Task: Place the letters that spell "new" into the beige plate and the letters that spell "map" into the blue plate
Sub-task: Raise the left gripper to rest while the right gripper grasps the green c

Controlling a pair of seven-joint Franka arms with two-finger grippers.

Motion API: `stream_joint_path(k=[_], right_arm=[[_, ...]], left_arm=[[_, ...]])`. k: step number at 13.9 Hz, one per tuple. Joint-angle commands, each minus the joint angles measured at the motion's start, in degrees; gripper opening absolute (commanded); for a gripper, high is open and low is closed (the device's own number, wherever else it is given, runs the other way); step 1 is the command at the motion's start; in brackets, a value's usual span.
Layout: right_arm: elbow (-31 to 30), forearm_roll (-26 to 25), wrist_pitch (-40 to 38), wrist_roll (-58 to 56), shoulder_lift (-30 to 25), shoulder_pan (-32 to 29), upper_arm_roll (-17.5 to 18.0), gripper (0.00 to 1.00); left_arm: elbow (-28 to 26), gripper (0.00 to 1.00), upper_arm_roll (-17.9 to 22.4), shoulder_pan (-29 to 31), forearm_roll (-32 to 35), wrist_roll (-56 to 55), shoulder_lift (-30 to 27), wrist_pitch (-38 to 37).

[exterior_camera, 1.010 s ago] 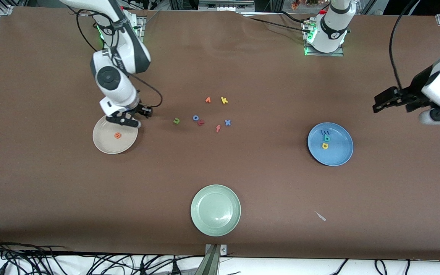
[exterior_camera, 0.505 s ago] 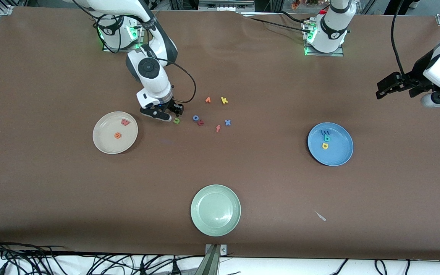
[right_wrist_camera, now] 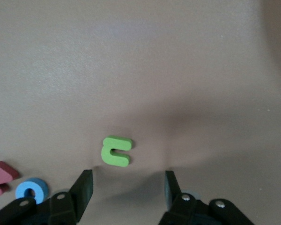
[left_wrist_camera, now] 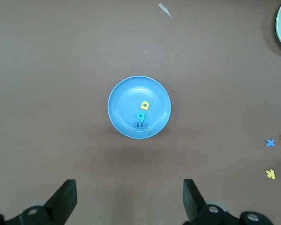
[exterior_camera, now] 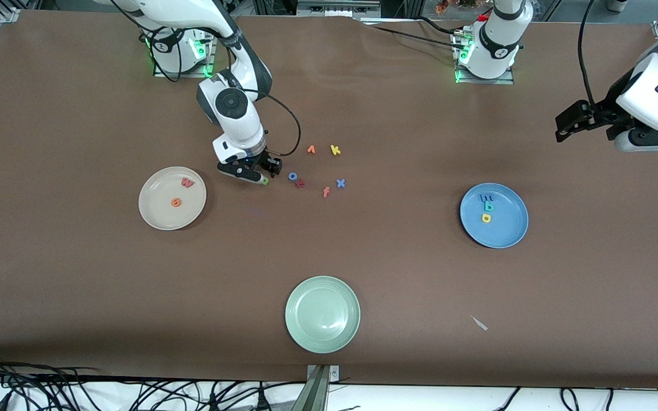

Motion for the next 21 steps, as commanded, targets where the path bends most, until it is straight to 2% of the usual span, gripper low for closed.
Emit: stream_joint_path(k=[1,5,9,18,21], right_arm=[[1.84,-0.20,0.42,0.36,1.88,0.33,-0.33,0.68],[2.81,-1.43,0.60,0.27,3.55,0.24,-0.59,0.68],[2.81,-1.43,0.69,0.19,3.73,0.24,-0.68,0.53],[3.16,-1.96,0.69,-0.78,3.73,-0.20,-1.82,0.53],[3.16,-1.96,0.69,-0.78,3.73,-0.02,-1.82,0.45]], left_arm=[[-1.94,1.00,-0.87,0.93,1.14,0.92,-1.82,1.18],[-2.02,1.00,-0.87,0.84,1.05,1.00,-1.90,1.35],[-2.29,1.00,-0.87,0.93,1.49,2.41,-1.99,1.53],[0.08,1.00,-0.87,1.11,1.49,3.12,-0.24,0.65],[0.52,1.00,-0.87,0.49,1.49,2.76,0.03,0.74]])
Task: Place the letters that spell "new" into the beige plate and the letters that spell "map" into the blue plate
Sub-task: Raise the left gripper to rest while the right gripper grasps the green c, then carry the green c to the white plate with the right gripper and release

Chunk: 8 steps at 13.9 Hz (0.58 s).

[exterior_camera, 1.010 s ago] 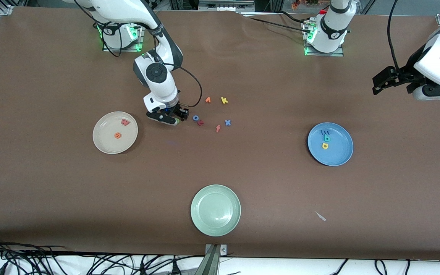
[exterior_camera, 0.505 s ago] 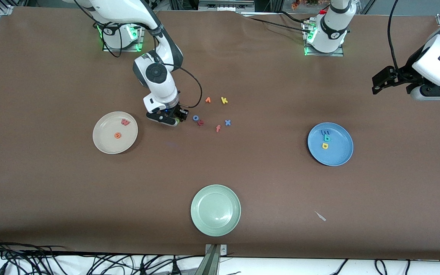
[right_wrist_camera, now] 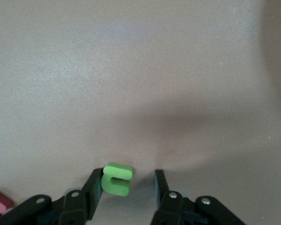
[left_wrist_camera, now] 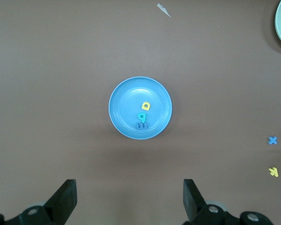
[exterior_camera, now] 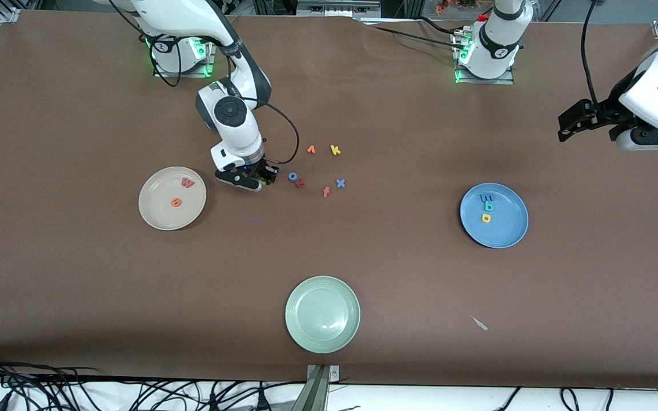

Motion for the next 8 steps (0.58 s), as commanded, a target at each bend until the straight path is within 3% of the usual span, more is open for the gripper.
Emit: stream_joint_path(k=[1,5,8], right_arm=[[0.85,-1.07,0.55,-0.25,1.41,0.00,-0.26,0.41],[0.85,-1.07,0.55,-0.34,1.41,0.00,-0.26,0.26],[1.20,-1.07,-0.41,-3.40,0.10,-0.18,-0.95,0.24]], left_arm=[[1.29,1.00,-0.52,-0.17,1.40,0.92,0.40,0.10],[1.65,1.00,-0.61,-0.26,1.57,1.35,0.57,0.10],[1.65,1.00,-0.52,-0.26,1.58,1.36,0.57,0.10]])
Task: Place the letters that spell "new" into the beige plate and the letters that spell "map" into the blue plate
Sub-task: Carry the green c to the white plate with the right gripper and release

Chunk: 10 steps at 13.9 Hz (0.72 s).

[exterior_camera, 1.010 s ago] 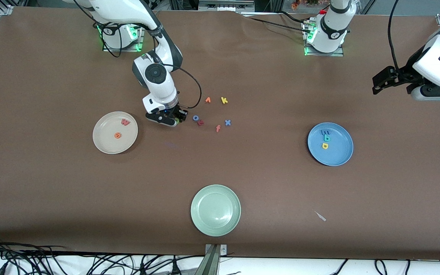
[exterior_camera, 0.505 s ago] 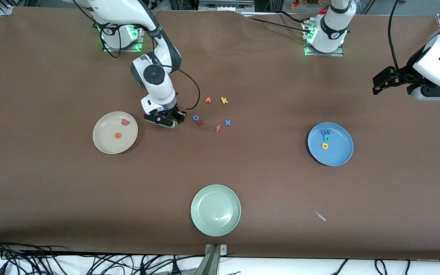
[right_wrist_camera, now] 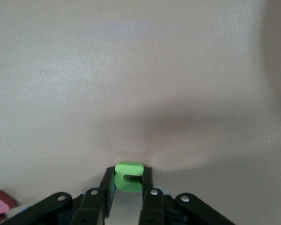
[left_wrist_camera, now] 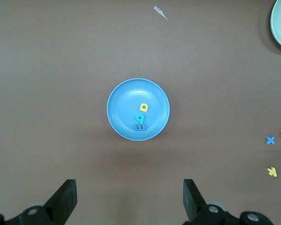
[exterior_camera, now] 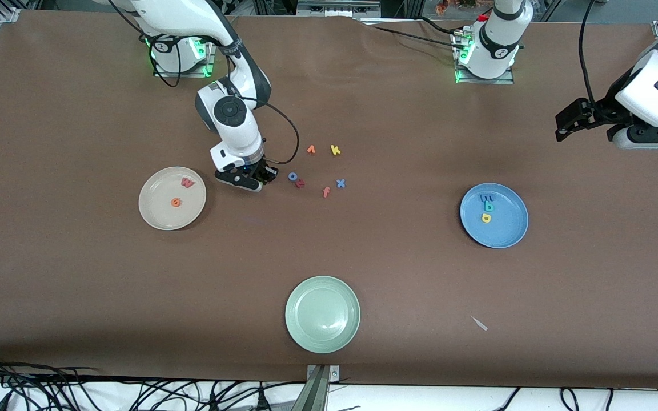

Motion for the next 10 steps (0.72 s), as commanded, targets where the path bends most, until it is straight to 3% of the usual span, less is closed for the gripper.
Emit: stream_joint_path(k=[1,5,7,10], right_arm=[[1.34,-0.93,-2.35,-4.10,-0.71,-0.17,-2.11,0.24],[7.65,-0.84,-19.37,-14.63,-4.14,-0.17,-6.94,0.24],[9.77,-0.67,-25.46,-23.85,-5.81,-0.17,-11.51,0.24],[8.29,-0.67,-27.42,-40.10,-7.74,-0.17,-19.94,0.24]], left_arm=[[1.28,1.00,-0.26,-0.04,1.58,1.25,0.62,-0.01],[1.28,1.00,-0.26,-0.04,1.66,1.16,0.53,-0.01],[1.28,1.00,-0.35,0.04,1.58,1.33,0.53,-0.01],[1.28,1.00,-0.26,0.04,1.66,1.42,0.62,-0.01]])
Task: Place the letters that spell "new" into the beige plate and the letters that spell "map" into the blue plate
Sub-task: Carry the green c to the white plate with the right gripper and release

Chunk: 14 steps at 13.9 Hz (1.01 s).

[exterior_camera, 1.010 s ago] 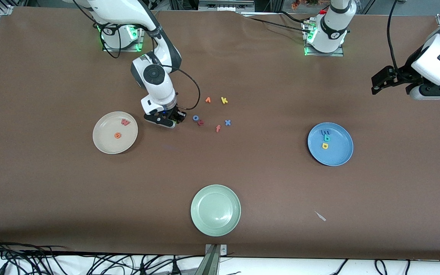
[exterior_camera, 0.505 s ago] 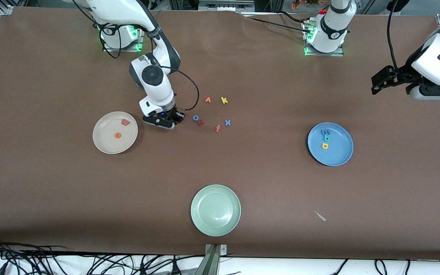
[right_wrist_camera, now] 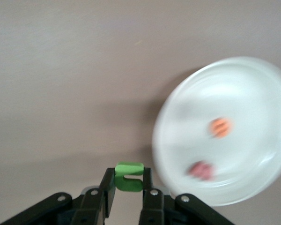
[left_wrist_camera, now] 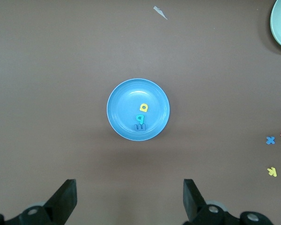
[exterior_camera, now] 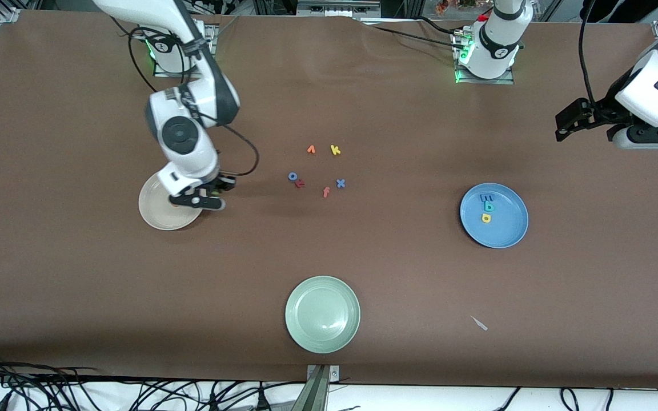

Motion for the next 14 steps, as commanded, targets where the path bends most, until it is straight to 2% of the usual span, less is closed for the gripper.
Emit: stream_joint_path(k=[1,3,7,9,10,13,14], right_arm=[[-2.72,-0.37,-1.03,-12.78,-2.35,0.14,-6.93,0.24],[-5.79,-0.19,0.29,-15.54,-3.32,0.14,-9.32,0.24],[-13.52,0.16,10.38,-17.92,-3.94,0.05,-10.82,0.28],[-14.68,0.16,11.72,-18.00,-3.94,0.05,-10.82,0.39],[-14.68,0.16,11.72,-18.00,-3.94,0.05,-10.82,0.51],[-14.42,0.16,11.37,-17.92,-4.12,0.05,-10.91,0.60],[-14.16,0.16,11.11,-17.83,-4.64,0.05,-10.91,0.61]], left_arm=[[1.24,1.00,-0.33,0.04,1.57,1.38,0.59,-0.02],[1.24,1.00,-0.24,0.04,1.57,1.47,0.59,-0.02],[1.24,1.00,-0.24,0.04,1.66,1.47,0.59,-0.02],[1.24,1.00,-0.24,0.04,1.66,1.47,0.50,-0.02],[1.24,1.00,-0.24,0.04,1.57,1.38,0.59,-0.02],[1.24,1.00,-0.24,0.04,1.57,1.47,0.59,-0.02],[1.24,1.00,-0.33,0.04,1.57,1.47,0.59,-0.02]])
